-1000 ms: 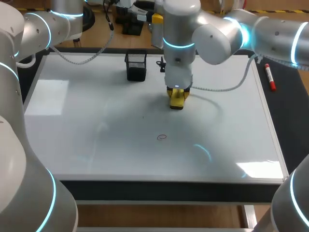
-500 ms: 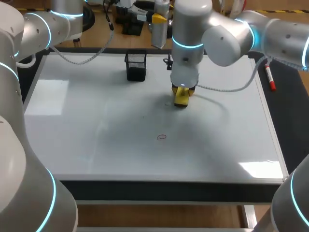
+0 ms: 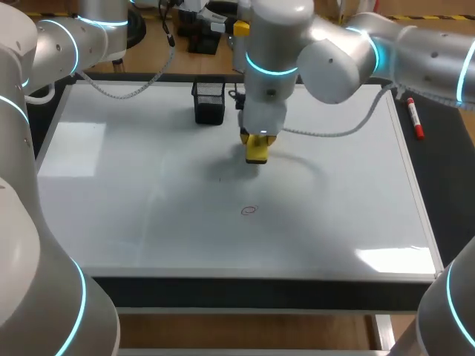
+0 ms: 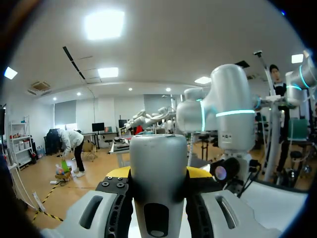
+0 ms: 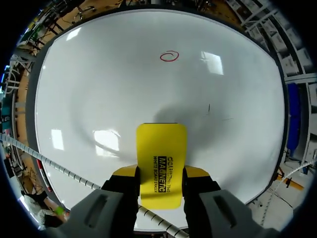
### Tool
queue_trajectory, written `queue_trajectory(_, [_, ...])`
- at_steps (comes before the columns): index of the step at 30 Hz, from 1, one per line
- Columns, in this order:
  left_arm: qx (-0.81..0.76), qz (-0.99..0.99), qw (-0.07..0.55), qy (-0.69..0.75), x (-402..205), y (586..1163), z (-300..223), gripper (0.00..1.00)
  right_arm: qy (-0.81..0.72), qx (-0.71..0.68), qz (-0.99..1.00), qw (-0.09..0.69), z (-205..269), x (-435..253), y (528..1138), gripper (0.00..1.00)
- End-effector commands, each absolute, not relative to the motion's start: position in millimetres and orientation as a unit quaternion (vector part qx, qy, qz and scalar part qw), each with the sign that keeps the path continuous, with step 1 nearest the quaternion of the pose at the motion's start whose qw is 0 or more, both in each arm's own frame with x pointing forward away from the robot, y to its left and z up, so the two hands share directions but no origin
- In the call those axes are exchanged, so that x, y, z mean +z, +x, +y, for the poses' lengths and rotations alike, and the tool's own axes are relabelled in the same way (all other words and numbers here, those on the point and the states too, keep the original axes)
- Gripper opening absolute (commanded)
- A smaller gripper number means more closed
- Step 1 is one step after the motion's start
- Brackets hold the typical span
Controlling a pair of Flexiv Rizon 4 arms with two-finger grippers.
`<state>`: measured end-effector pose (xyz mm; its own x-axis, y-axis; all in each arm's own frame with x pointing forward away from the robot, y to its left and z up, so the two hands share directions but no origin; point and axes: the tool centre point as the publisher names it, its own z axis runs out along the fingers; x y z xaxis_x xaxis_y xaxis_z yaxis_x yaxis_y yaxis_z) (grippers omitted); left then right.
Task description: Pick up the inspection probe, press it on each red-marked spot on the whiteboard one by one, put down the probe, pick up the eraser, and wipe off all the red marks.
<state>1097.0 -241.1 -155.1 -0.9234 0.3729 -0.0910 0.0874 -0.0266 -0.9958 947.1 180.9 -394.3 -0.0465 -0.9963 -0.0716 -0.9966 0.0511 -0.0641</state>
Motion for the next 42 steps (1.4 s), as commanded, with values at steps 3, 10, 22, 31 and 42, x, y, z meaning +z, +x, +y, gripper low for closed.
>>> queue_trajectory(3, [0.697, -0.687, 0.112, -0.175, -156, 1104, -241, 0.00, -0.696, 0.002, 0.717, 0.039, 196, -405, 945, 0.00])
queue_trajectory(10, [0.697, -0.687, 0.112, -0.175, -156, 1104, -241, 0.00, -0.705, 0.005, 0.708, 0.032, 199, -412, 939, 0.00])
queue_trajectory(22, [0.697, -0.687, 0.112, -0.175, -156, 1104, -241, 0.00, -0.702, 0.008, 0.712, 0.012, 194, -426, 942, 0.00])
queue_trajectory(31, [0.697, -0.687, 0.112, -0.175, -156, 1104, -241, 0.00, -0.697, 0.008, 0.717, 0.006, 188, -429, 944, 0.00])
queue_trajectory(42, [0.697, -0.687, 0.112, -0.175, -156, 1104, -241, 0.00, -0.662, -0.003, 0.749, -0.004, 147, -431, 947, 0.00])
